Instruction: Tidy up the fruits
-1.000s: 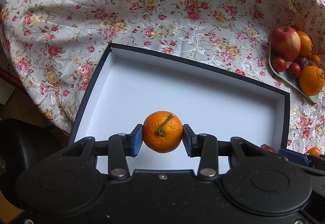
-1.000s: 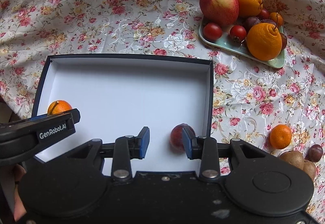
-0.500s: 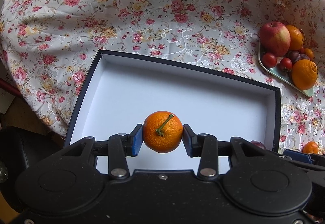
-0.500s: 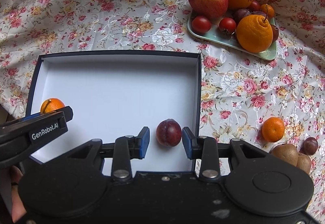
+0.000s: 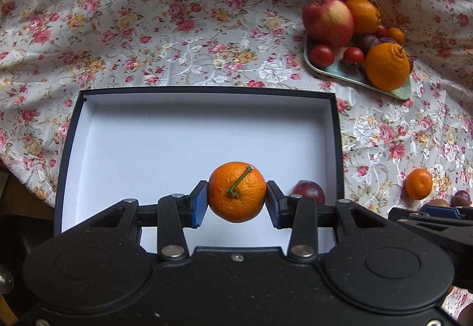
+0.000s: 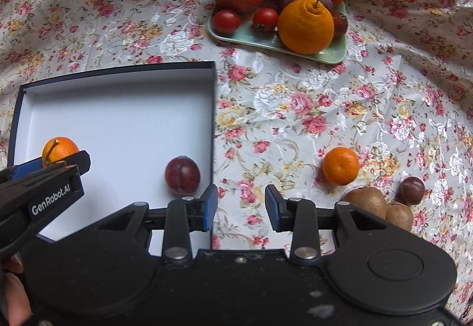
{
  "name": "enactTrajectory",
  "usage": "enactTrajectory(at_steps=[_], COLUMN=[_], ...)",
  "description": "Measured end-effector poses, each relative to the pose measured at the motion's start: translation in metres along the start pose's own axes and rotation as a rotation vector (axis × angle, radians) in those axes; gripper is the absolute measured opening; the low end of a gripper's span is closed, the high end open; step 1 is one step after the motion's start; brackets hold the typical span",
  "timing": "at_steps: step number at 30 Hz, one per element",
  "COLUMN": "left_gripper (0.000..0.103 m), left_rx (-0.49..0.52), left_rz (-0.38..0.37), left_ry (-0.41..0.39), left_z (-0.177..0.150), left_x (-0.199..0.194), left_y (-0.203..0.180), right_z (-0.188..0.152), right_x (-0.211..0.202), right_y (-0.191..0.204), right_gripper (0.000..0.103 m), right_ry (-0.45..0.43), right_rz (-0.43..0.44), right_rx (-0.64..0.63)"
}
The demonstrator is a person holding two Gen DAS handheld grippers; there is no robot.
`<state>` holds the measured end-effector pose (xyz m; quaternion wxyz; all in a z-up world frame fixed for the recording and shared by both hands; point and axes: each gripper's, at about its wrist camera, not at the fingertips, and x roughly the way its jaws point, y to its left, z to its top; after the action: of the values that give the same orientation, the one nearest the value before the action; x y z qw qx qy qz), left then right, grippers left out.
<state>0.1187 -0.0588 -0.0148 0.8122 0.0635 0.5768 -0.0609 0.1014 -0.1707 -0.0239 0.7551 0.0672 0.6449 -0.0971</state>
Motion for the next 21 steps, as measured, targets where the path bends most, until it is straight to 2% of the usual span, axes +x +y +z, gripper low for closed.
enactTrajectory(at_steps=[6, 10, 18, 21], left_gripper=[0.049, 0.049, 0.049, 0.049], left_rx=[0.086, 0.126, 0.188, 0.214], left_rz=[-0.013, -0.025, -0.037, -0.039], left_ry=[-0.007, -0.009, -0.002, 0.000], left_z=[-0.003, -0.006, -0.015, -0.018], left_x=[-0.004, -0.007, -0.008, -0.007], left_y=[-0.038, -0.062, -0.102, -0.116], right_z=[-0.005, -0.011, -0.026, -0.033], right_x=[-0.004, -0.009, -0.042, -0.050], right_y=[-0.040, -0.072, -0.140, -0.163], right_gripper=[0.038, 0.037, 0.037, 0.039], right_ry=[0.019, 0.013, -0.115, -0.119], right_rz=[-0.052, -0.035, -0.066, -0.071], right_rx=[0.061, 0.097, 0.236, 0.284])
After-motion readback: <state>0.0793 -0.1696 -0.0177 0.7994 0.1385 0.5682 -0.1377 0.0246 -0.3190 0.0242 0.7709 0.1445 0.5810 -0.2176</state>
